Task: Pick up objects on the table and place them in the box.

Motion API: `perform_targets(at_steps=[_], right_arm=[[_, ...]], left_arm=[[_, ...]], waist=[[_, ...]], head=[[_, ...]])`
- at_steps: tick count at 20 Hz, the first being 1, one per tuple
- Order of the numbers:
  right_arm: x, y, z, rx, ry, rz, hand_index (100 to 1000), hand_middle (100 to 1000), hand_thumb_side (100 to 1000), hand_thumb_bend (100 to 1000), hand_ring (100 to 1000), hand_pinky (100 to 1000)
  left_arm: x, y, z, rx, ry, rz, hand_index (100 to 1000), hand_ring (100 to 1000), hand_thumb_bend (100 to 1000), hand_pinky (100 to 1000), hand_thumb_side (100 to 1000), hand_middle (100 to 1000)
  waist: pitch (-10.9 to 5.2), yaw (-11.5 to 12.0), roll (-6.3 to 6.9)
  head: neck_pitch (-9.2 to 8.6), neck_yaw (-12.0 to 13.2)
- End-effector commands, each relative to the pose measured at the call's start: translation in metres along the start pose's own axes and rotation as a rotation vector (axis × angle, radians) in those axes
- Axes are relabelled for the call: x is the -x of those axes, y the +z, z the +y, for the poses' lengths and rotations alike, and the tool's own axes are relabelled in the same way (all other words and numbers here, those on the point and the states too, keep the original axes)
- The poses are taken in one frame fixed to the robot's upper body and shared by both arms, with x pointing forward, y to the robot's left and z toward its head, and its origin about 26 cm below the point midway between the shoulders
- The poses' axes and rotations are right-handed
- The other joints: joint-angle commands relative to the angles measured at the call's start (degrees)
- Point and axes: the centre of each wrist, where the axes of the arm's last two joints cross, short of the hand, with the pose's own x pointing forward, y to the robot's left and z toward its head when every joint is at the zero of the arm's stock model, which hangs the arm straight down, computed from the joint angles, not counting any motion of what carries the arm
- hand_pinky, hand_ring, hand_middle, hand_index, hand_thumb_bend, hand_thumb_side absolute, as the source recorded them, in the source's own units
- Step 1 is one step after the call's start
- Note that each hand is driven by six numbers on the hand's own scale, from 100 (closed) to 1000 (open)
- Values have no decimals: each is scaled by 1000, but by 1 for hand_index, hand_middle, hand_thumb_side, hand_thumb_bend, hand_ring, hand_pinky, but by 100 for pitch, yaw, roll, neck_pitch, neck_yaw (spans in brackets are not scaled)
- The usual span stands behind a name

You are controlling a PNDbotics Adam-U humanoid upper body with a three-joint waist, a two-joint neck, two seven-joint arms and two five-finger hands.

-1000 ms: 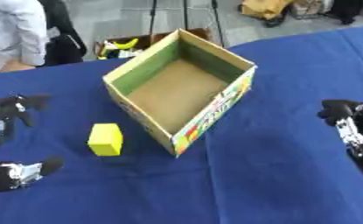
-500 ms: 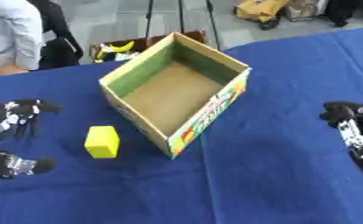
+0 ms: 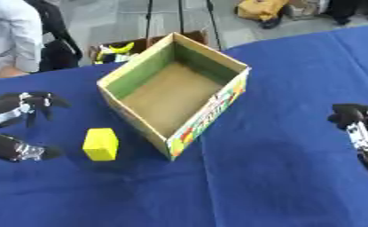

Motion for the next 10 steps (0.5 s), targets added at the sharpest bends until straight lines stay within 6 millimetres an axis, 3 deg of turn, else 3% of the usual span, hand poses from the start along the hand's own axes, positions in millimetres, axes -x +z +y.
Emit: perform_targets(at_steps=[1, 10], right_arm=[[-7, -1, -4, -6, 14, -30, 760, 610, 737, 100, 867, 824], [-7, -1, -3, -10, 11, -31, 759, 608, 736, 100, 867, 823]], left_arm=[[5, 0, 14, 64, -50, 10, 936, 676, 686, 435, 772, 825], [10, -23, 6, 187, -34, -25, 899, 665, 714, 434, 737, 768]], waist=[[-168, -18, -19], [-205, -116, 26]], head=[[51, 40], [104, 90]])
